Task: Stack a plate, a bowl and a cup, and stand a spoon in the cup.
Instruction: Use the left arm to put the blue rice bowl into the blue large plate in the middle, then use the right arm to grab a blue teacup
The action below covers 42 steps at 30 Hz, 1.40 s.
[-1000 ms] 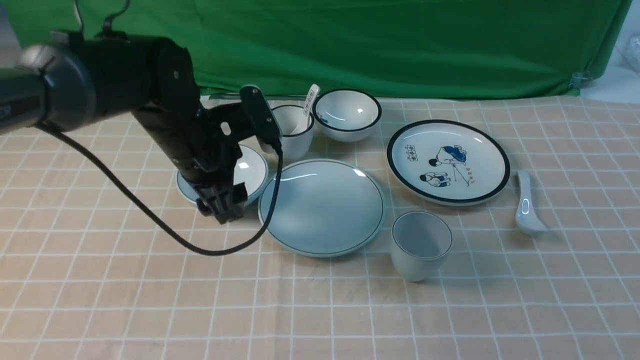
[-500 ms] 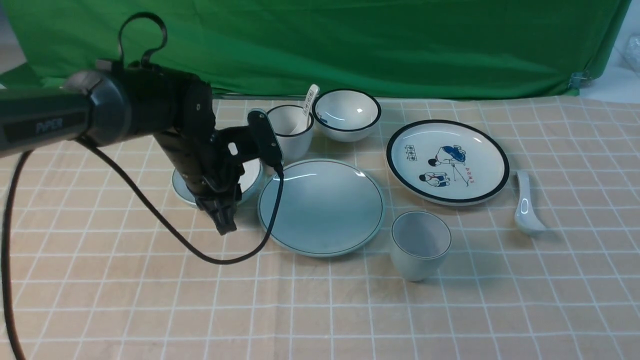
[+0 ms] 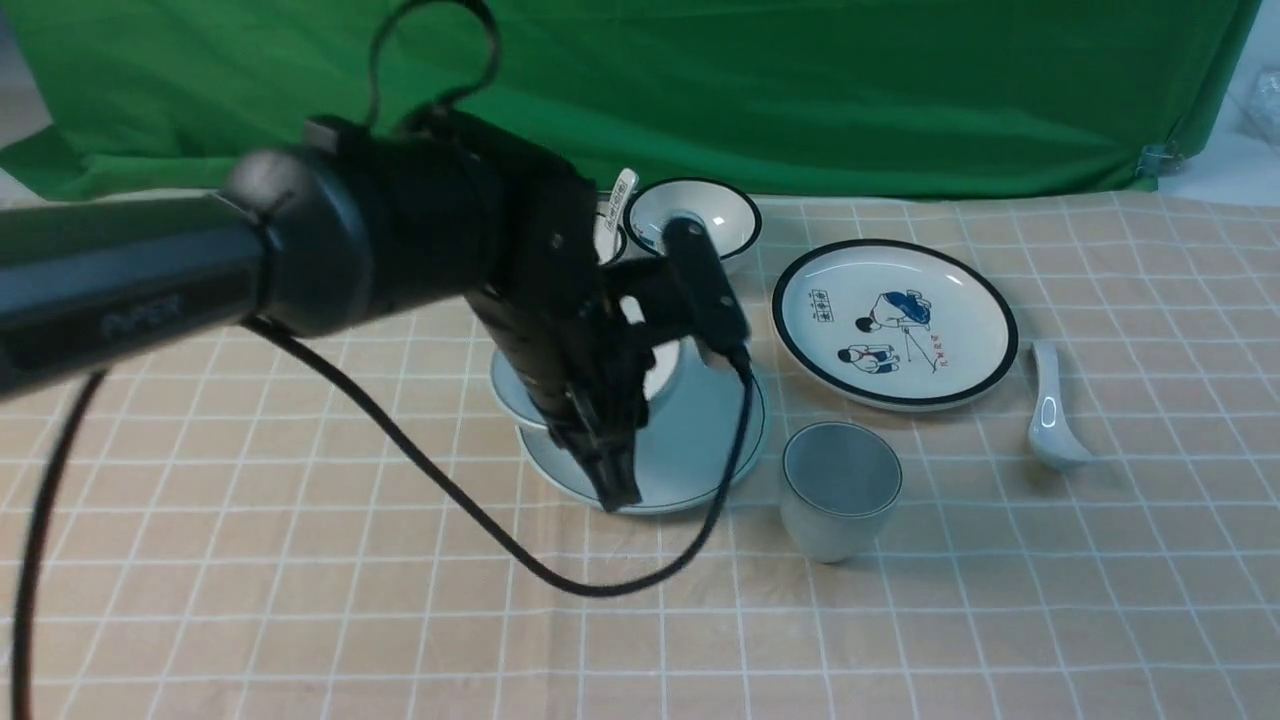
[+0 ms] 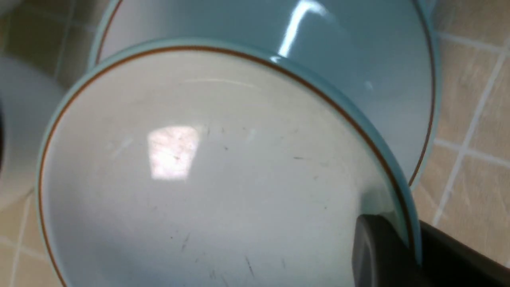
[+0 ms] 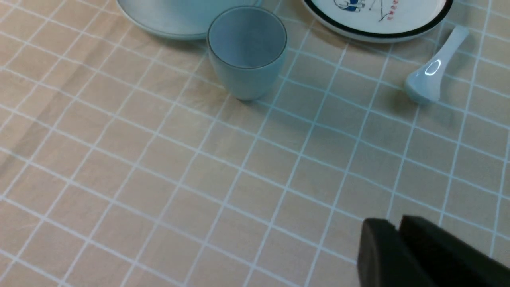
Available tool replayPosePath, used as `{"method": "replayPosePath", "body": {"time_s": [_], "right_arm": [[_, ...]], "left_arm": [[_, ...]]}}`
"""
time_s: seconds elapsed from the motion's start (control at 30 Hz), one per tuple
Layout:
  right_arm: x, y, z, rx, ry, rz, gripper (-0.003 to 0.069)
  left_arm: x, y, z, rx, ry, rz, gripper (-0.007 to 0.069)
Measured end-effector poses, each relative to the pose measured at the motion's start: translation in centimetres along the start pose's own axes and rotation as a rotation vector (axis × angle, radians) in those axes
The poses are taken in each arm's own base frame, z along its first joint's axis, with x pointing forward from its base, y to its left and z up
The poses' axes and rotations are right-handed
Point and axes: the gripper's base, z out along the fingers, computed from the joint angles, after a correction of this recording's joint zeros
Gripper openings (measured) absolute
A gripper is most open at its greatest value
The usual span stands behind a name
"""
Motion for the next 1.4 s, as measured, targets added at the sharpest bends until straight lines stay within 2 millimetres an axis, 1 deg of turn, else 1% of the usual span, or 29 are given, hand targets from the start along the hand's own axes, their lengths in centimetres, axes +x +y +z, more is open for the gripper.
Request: {"method": "replayPosePath", "body": {"time_s": [0.07, 0.13, 0.23, 0.37, 0.47, 0.5, 0.57, 0.6, 0.67, 0.7, 0.8, 0.83, 0.9, 0.93, 0.97, 1.0, 1.03, 1.07, 1.1, 1.17, 1.2, 1.23, 1.27, 1.3, 1.33, 1.37, 1.4], "right_arm": [[0.1, 0.0, 0.0, -0.003, 0.007, 0.002, 0.0097], [0.1, 0.0, 0.0, -0.005, 0.013, 0.002, 0.0097], [0.2, 0.1, 0.0, -0.014, 0.022, 0.008, 0.0097], [0.2, 0.2, 0.0, -0.019, 0.023, 0.011, 0.0097], [0.2, 0.2, 0.0, -0.020, 0.023, 0.012, 0.0109], [0.2, 0.2, 0.0, -0.020, 0.023, 0.012, 0.0119], [0.2, 0.2, 0.1, -0.020, 0.026, 0.014, 0.0167], [0.2, 0.2, 0.1, -0.020, 0.026, 0.014, 0.0173], [0.0, 0.2, 0.3, -0.022, 0.044, 0.015, 0.0267], [-0.3, 0.2, 0.4, -0.024, 0.053, 0.016, 0.0294], [-1.0, 0.2, 0.7, -0.032, 0.064, 0.014, 0.0321], [-1.8, 0.3, 1.0, -0.049, 0.075, -0.003, 0.0324], [-2.9, 0.5, 1.7, -0.083, 0.094, -0.015, 0.0320], [-3.5, 0.7, 2.2, -0.110, 0.109, -0.020, 0.0316], [-4.1, 1.0, 2.8, -0.139, 0.124, -0.028, 0.0313], [-4.8, 1.4, 4.1, -0.176, 0.164, -0.044, 0.0310], [-5.3, 1.7, 4.6, -0.196, 0.175, -0.058, 0.0309], [-5.8, 2.1, 5.8, -0.214, 0.209, -0.071, 0.0307], [-6.4, 2.6, 7.0, -0.233, 0.240, -0.098, 0.0307], [-7.6, 3.9, 9.3, -0.260, 0.288, -0.159, 0.0307], [-8.2, 4.6, 10.6, -0.271, 0.314, -0.191, 0.0309], [-8.5, 5.0, 11.5, -0.274, 0.328, -0.205, 0.0314], [-8.9, 5.8, 12.4, -0.285, 0.346, -0.234, 0.0322], [-9.7, 7.1, 14.7, -0.293, 0.385, -0.288, 0.0353], [-9.9, 7.7, 16.2, -0.293, 0.413, -0.306, 0.0374], [-10.2, 7.9, 16.4, -0.294, 0.410, -0.312, 0.0378], [-10.5, 8.3, 18.0, -0.286, 0.435, -0.335, 0.0399]], "left_arm": [[-0.8, -0.6, 1.5, -0.017, -0.014, 0.040, 0.0032], [-1.1, -0.8, 2.2, -0.025, -0.021, 0.053, 0.0032], [-1.1, -1.0, 3.8, -0.019, -0.007, 0.067, 0.0032], [-1.1, -1.0, 4.0, -0.025, -0.008, 0.073, 0.0034], [-1.1, -1.0, 4.0, -0.025, -0.008, 0.080, 0.0059], [-1.1, -1.0, 4.0, -0.025, -0.008, 0.080, 0.0074], [-1.1, -1.0, 4.0, -0.024, -0.005, 0.080, 0.0145], [-1.1, -1.0, 4.0, -0.023, -0.005, 0.080, 0.0152], [-1.1, -1.0, 4.0, -0.021, -0.004, 0.079, 0.0255], [-1.0, -1.0, 4.0, -0.018, 0.001, 0.079, 0.0303], [-1.0, -1.1, 3.8, -0.010, 0.003, 0.064, 0.0372], [-1.0, -1.1, 3.0, -0.007, -0.002, 0.039, 0.0427], [-1.3, -1.0, 1.4, -0.014, -0.037, -0.027, 0.0465], [-1.7, -1.0, -0.1, -0.026, -0.074, -0.063, 0.0470], [-2.0, -1.0, -2.1, -0.048, -0.120, -0.083, 0.0466], [-2.5, -1.1, -5.0, -0.080, -0.192, -0.111, 0.0433], [-2.6, -1.2, -7.0, -0.103, -0.241, -0.124, 0.0409], [-2.7, -1.4, -9.8, -0.129, -0.307, -0.151, 0.0358], [-2.5, -1.6, -12.4, -0.146, -0.372, -0.189, 0.0295], [-1.7, -2.1, -16.4, -0.163, -0.470, -0.245, 0.0162], [-1.0, -2.7, -18.4, -0.172, -0.521, -0.265, 0.0099], [-0.4, -3.0, -19.7, -0.180, -0.553, -0.276, 0.0071], [0.4, -3.7, -20.7, -0.180, -0.580, -0.289, 0.0046], [2.7, -5.4, -22.8, -0.187, -0.654, -0.320, 0.0015], [3.7, -6.1, -23.2, -0.187, -0.680, -0.338, 0.0007], [4.0, -6.4, -22.9, -0.181, -0.673, -0.341, 0.0006], [6.0, -7.8, -23.4, -0.194, -0.716, -0.359, 0.0001]]}}
